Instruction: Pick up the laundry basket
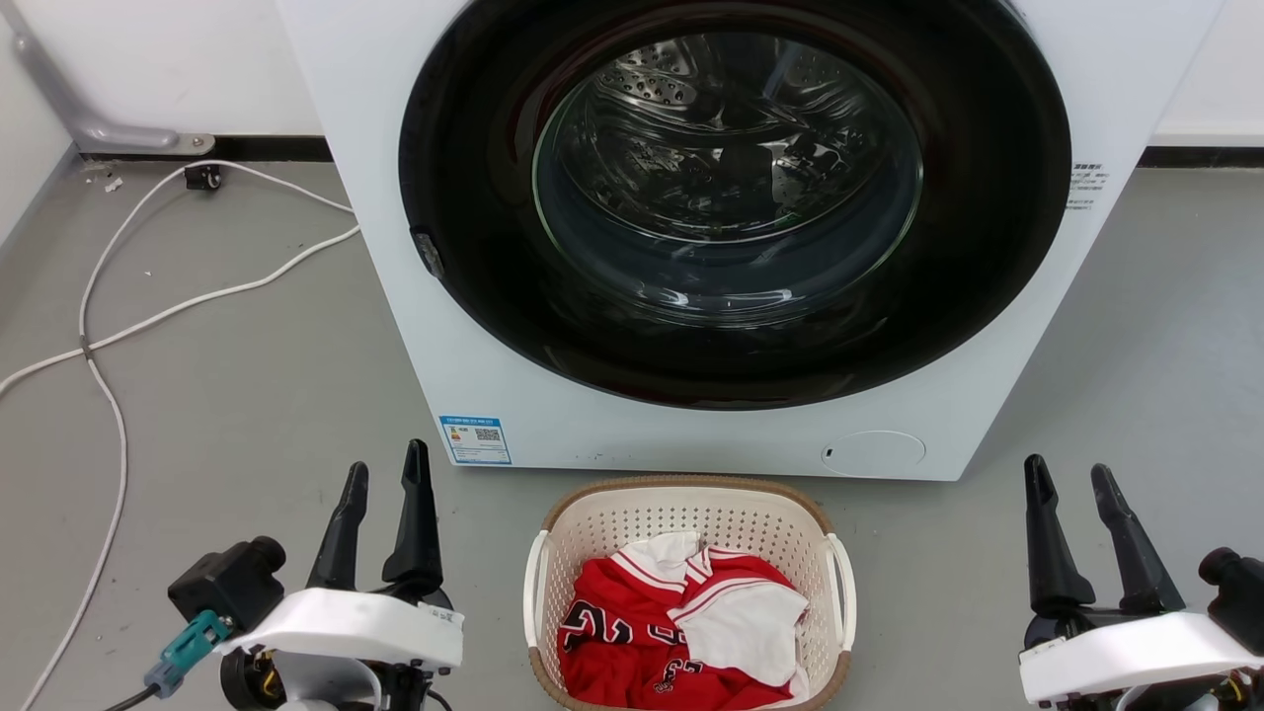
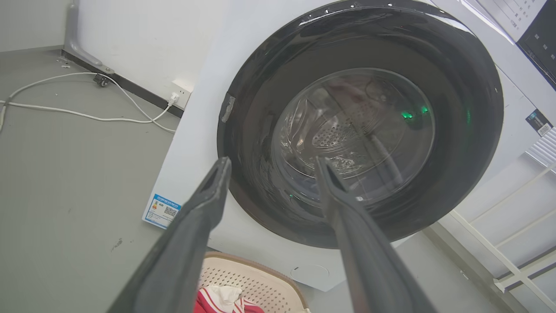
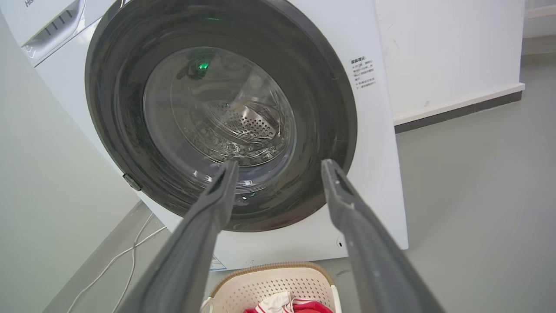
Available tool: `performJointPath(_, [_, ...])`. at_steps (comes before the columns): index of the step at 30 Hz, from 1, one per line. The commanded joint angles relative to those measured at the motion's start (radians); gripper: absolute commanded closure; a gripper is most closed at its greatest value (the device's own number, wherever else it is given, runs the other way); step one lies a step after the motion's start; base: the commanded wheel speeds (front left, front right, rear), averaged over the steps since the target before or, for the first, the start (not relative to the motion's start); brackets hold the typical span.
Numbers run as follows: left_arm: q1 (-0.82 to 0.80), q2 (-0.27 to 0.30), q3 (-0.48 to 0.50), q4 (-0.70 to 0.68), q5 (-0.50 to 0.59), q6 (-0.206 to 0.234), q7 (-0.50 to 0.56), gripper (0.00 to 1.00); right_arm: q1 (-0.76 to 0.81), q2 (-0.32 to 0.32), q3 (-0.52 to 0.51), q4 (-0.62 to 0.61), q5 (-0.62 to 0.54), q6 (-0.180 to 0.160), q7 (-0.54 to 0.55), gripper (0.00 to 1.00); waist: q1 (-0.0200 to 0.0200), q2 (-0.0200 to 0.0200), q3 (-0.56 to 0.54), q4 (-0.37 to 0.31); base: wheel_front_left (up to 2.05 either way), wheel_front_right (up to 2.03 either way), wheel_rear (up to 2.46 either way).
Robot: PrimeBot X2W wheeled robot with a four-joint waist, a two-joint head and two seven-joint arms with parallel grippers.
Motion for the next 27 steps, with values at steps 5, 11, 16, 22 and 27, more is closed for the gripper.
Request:
performJointPath(5, [0.004,0.002,-0.009,-0.020,0.055,0.007,-0.017,0.00,0.010,-0.003,0.003,-0.022,-0.066,0.000,-0.019,0.00,0.0000,0.0000,0.001,0.000,0.00,0.00,0.00])
performJointPath(11, [0.010,0.002,-0.017,-0.028,0.110,0.012,-0.031,0.00,0.018,-0.003,0.006,-0.027,-0.130,0.000,-0.034,0.00,-0.0001,0.0000,0.003,0.001,0.00,0.00,0.00])
performJointPath(16, [0.015,0.002,-0.024,-0.034,0.154,0.014,-0.044,0.00,0.025,-0.003,0.008,-0.033,-0.177,0.000,-0.046,0.00,-0.0001,0.0000,0.005,0.000,0.00,0.00,0.00])
performJointPath(22, [0.019,0.002,-0.030,-0.040,0.206,0.016,-0.057,0.00,0.034,-0.003,0.009,-0.039,-0.227,0.000,-0.059,0.00,-0.0001,0.0000,0.006,0.002,0.00,0.00,0.00])
performJointPath(27, [0.022,0.002,-0.034,-0.044,0.247,0.017,-0.068,0.00,0.038,-0.003,0.010,-0.043,-0.272,0.000,-0.071,0.00,-0.0001,0.0000,0.006,0.003,0.00,0.00,0.00])
